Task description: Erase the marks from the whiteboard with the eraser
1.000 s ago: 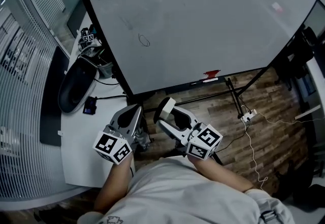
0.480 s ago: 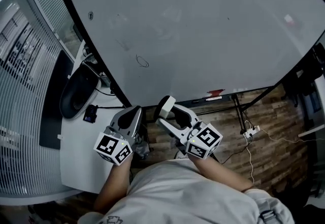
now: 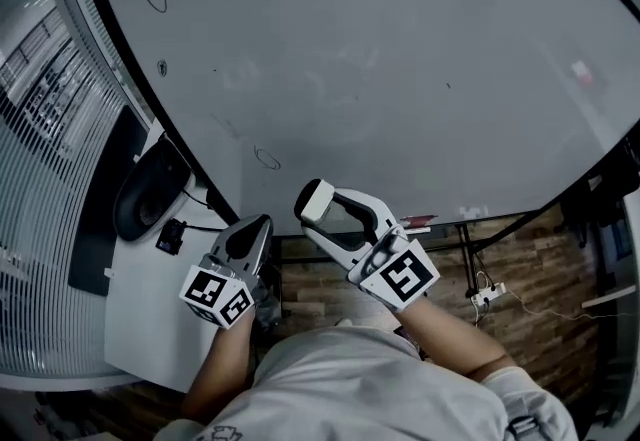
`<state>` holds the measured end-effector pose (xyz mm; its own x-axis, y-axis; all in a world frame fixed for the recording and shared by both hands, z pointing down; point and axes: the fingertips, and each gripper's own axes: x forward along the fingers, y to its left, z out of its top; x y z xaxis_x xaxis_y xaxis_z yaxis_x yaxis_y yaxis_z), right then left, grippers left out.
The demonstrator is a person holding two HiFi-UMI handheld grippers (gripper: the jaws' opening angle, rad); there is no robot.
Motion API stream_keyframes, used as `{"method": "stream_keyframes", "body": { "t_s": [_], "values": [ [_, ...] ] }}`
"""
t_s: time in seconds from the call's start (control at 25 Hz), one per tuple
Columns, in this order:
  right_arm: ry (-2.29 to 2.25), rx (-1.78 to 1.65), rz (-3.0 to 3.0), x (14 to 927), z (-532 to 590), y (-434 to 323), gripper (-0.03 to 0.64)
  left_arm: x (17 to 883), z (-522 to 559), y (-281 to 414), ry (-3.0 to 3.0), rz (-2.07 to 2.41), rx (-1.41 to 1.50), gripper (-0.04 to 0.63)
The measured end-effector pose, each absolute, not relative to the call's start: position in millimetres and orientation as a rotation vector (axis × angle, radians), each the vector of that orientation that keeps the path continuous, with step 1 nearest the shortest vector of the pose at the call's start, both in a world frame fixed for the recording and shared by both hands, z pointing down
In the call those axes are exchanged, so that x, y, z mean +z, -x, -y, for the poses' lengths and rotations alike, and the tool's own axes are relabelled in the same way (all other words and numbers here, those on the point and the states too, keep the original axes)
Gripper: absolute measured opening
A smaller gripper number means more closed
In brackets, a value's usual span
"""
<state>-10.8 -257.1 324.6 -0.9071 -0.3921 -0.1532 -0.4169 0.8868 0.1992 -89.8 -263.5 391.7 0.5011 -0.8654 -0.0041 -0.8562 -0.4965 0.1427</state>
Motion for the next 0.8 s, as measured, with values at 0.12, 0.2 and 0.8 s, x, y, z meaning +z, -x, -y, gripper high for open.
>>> {"method": "stream_keyframes", "body": {
  "t_s": [0.12, 0.2, 0.8],
  "values": [
    [0.651, 0.593, -2.966, 304.7, 263.4, 11.3, 0.235, 390.0, 268.9, 89.4, -2.611, 1.533, -0.120, 0.008],
    [0.699, 0.811, -3.035, 306.0, 269.1, 10.4, 0.235, 390.9, 270.1, 89.3, -2.608, 1.542, -0.128, 0.007],
    [1.005, 1.519, -3.014, 320.3, 311.6, 55.9, 0.235, 388.7, 262.9, 125.5, -2.649, 1.470, -0.139, 0.008]
  ]
}}
